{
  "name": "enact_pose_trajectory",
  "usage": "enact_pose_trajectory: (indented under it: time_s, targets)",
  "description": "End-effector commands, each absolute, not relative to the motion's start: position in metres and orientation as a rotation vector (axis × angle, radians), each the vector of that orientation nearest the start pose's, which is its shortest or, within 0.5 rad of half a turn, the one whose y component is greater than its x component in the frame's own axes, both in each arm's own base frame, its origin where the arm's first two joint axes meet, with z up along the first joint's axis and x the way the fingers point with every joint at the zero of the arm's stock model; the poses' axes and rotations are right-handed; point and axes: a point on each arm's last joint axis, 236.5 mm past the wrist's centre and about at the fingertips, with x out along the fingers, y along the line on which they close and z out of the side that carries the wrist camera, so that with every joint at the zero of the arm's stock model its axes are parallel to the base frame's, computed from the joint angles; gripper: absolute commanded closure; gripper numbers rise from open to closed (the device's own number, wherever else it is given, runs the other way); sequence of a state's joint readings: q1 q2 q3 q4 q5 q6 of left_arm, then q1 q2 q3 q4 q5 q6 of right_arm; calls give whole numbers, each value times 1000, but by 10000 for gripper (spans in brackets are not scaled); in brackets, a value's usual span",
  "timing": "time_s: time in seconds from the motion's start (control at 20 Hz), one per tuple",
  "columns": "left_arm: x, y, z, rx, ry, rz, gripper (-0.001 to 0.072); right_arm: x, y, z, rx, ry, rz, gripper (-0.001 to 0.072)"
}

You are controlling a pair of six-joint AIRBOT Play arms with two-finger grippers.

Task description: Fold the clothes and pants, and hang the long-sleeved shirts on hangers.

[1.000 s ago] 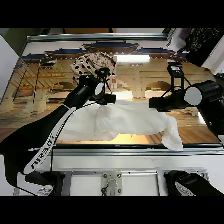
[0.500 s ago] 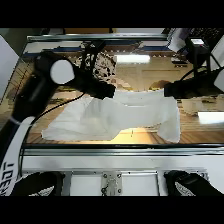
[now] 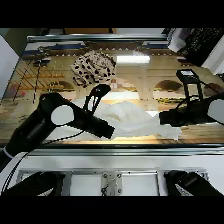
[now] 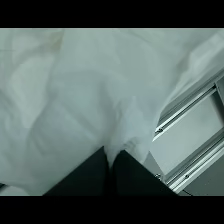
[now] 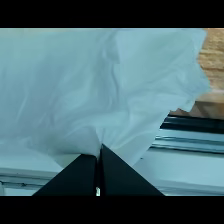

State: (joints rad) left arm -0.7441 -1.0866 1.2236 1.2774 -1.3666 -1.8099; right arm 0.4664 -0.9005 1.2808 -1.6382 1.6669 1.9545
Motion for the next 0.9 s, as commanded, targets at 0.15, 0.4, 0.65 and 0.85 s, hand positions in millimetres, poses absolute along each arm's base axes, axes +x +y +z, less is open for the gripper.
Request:
enact_pose_trajectory:
  time_s: [0.15,0.4,0.65,0.85]
  targets:
    - [226,-276,57,45,1400,-666,696,251,115,128,33,1275,79,701]
    - [236,-272,66,21,1351,-662,14,251,115,128,32,1274,79,697]
    - [278,-218,111,-127,1190,-536,15,251,115,128,32,1275,79,697]
    - [320,-146,123,-180,1091,-383,15,251,115,128,32,1275,79,697]
